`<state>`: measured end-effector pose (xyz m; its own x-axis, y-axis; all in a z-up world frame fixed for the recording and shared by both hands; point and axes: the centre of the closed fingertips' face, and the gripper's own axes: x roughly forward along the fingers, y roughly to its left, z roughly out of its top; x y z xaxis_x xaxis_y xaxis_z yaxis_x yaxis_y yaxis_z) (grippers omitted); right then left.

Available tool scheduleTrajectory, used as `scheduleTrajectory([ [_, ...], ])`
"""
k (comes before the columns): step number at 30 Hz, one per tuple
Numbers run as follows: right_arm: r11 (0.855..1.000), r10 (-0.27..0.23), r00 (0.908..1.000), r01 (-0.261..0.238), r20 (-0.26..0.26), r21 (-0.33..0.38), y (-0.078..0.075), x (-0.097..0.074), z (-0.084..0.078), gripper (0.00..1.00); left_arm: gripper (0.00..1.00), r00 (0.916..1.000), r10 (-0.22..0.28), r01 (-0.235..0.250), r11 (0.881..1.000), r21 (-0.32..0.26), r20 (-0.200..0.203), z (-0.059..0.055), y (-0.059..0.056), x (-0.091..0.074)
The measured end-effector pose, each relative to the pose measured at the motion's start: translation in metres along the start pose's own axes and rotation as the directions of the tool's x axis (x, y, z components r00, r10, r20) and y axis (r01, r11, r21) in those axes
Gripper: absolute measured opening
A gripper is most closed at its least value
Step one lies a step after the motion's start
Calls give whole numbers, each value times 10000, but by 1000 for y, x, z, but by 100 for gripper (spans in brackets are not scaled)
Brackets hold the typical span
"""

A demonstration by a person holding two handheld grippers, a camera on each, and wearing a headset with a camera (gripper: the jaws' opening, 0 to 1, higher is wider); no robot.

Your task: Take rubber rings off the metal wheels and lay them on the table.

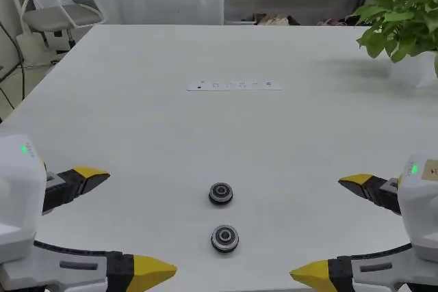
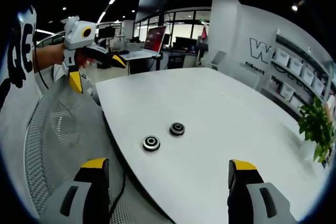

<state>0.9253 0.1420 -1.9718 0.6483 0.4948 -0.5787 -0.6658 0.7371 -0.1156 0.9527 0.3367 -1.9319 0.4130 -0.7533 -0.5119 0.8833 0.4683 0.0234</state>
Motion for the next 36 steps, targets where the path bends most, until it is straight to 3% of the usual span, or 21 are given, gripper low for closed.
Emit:
scheduleTrajectory([
  [13,9997,46,9989,-57,475,228,-11,8,9,91,93,10000,-83,82,9989,455,24,-2,7,8],
  [18,9998,200,9985,-203,518,60,-12,16,11,90,92,9998,-175,169,9965,823,64,1,11,11],
  [21,9994,328,9981,-323,526,-88,-13,22,11,89,90,9993,-330,316,9970,704,189,6,14,16],
  [26,9982,514,9963,-535,695,287,-15,29,15,86,88,9986,-402,373,9959,827,339,11,17,24],
  [31,9973,730,9953,-728,632,-60,-13,39,14,85,87,9959,-877,848,9906,1074,224,10,10,33],
  [36,9954,935,9945,-925,462,-245,-13,50,8,83,84,9934,-1144,1129,9848,1318,41,6,11,41],
])
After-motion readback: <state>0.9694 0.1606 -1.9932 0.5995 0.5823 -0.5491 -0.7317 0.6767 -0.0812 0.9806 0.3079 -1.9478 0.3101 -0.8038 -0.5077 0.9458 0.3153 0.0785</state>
